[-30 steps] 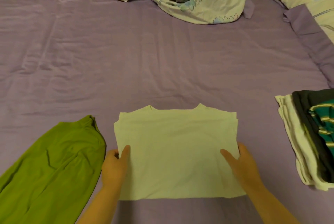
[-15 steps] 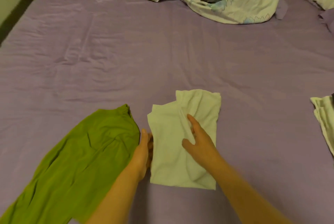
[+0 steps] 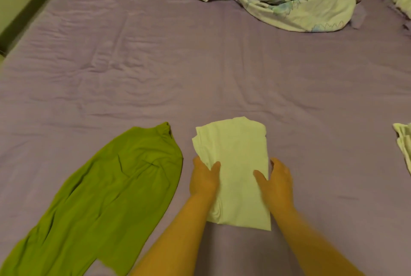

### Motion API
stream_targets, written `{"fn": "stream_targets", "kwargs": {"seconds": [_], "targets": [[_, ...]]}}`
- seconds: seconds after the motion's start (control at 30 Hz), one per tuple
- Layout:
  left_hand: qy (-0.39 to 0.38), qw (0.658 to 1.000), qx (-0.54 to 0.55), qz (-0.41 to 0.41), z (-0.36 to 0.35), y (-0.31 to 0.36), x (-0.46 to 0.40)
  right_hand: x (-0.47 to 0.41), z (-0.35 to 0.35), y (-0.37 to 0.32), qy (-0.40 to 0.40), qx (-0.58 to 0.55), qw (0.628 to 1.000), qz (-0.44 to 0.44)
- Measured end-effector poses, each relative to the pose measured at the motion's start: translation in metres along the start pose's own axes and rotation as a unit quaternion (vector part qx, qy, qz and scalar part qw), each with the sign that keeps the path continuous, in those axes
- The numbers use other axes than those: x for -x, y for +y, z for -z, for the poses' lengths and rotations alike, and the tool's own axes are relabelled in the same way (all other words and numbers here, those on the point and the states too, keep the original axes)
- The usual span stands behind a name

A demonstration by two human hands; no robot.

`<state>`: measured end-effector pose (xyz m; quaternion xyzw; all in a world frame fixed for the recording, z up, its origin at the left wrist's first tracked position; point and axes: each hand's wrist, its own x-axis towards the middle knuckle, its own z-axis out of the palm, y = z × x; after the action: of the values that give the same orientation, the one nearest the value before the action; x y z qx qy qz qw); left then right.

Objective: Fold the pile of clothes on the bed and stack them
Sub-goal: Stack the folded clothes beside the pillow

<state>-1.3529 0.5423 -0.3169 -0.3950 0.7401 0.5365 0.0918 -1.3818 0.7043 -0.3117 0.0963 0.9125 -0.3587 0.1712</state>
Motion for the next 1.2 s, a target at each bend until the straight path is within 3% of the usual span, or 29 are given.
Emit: {"fn": "stream_targets", "kwargs": {"seconds": [0.13, 0.23, 0.37, 0.63, 1.0, 1.13, 1.2], "targets": [[0.026, 0.999, 0.022, -0.026, -0.004, -0.004, 0.017, -0.001, 0.003, 0.0, -0.062, -0.194, 0.975, -0.083], [0.027, 0.997, 0.053, -0.044, -0.008, 0.001, 0.035, 0.003, 0.019, 0.004, -0.099, -0.242, 0.96, -0.096], [0.004, 0.992, 0.106, -0.065, -0.025, 0.024, 0.06, 0.005, 0.071, 0.016, -0.09, -0.248, 0.963, -0.057], [-0.134, 0.966, 0.19, -0.113, -0.123, 0.116, 0.136, 0.002, 0.23, 0.067, 0.008, -0.235, 0.972, 0.023], [-0.272, 0.919, 0.213, -0.192, -0.286, 0.24, 0.237, 0.001, 0.439, 0.156, 0.181, -0.213, 0.955, 0.095], [-0.282, 0.922, 0.166, -0.208, -0.337, 0.263, 0.245, -0.022, 0.477, 0.19, 0.212, -0.221, 0.949, 0.077], [-0.28, 0.935, 0.11, -0.188, -0.357, 0.257, 0.239, -0.038, 0.477, 0.214, 0.194, -0.195, 0.961, 0.02]]}}
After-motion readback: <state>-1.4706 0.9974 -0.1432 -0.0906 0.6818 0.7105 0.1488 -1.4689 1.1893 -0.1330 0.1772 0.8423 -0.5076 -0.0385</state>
